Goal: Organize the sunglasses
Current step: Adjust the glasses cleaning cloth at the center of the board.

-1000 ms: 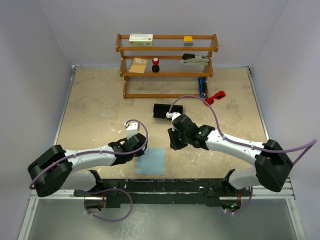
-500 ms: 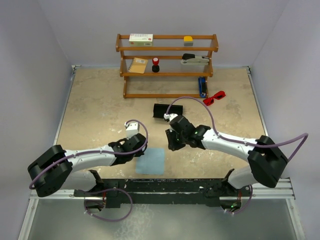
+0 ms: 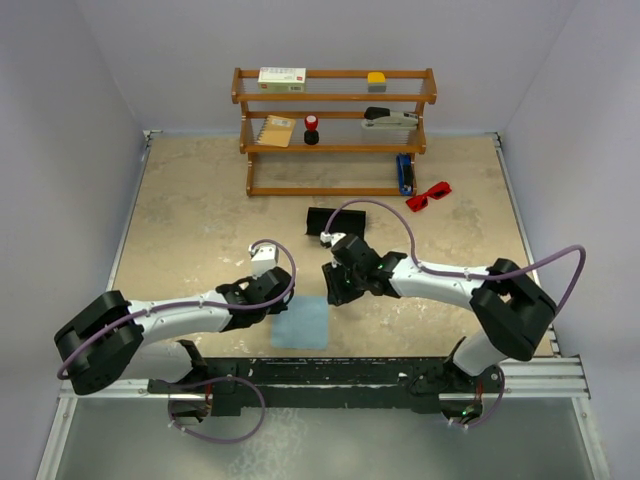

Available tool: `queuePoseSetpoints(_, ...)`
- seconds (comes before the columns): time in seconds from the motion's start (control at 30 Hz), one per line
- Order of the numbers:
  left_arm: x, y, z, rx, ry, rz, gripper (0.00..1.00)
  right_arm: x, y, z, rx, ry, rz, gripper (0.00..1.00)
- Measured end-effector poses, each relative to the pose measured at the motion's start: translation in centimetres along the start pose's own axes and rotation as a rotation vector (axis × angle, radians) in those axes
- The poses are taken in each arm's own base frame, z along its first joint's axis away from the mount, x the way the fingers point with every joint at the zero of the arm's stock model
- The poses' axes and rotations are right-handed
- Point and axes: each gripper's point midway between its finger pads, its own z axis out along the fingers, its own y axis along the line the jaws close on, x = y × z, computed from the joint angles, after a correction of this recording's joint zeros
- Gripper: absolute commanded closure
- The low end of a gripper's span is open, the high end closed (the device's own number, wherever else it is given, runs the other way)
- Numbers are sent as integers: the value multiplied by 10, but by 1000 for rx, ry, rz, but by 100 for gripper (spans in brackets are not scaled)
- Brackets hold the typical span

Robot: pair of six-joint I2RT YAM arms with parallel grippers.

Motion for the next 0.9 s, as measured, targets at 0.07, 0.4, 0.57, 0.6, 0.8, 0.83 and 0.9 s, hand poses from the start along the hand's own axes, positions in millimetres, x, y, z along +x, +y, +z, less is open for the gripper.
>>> queuePoseSetpoints(0.07,0,1,0,-2,2,2,100,1,1,3,-3,1,4,64)
queuePoseSetpoints(0.4,1,2,-1,-6,5,11,100,10,8,16,-29,23,16,63)
queuePoseSetpoints(0.57,1,2,-1,-6,5,12,100,6,15,20,-48,5,11,63)
queuePoseSetpoints(0.6,1,3,-1,-6,5,12,100,5,16,21,-51,2,10,63)
queuePoseSetpoints(0.8,1,3,-1,-7,6,13,100,3,19,24,-59,-8,8,67)
queuePoseSetpoints(0.83,1,3,-2,-7,6,13,100,2,19,24,-60,-11,8,67)
queuePoseSetpoints(0.9,1,3,-2,-7,6,13,100,1,20,25,-62,-13,10,67)
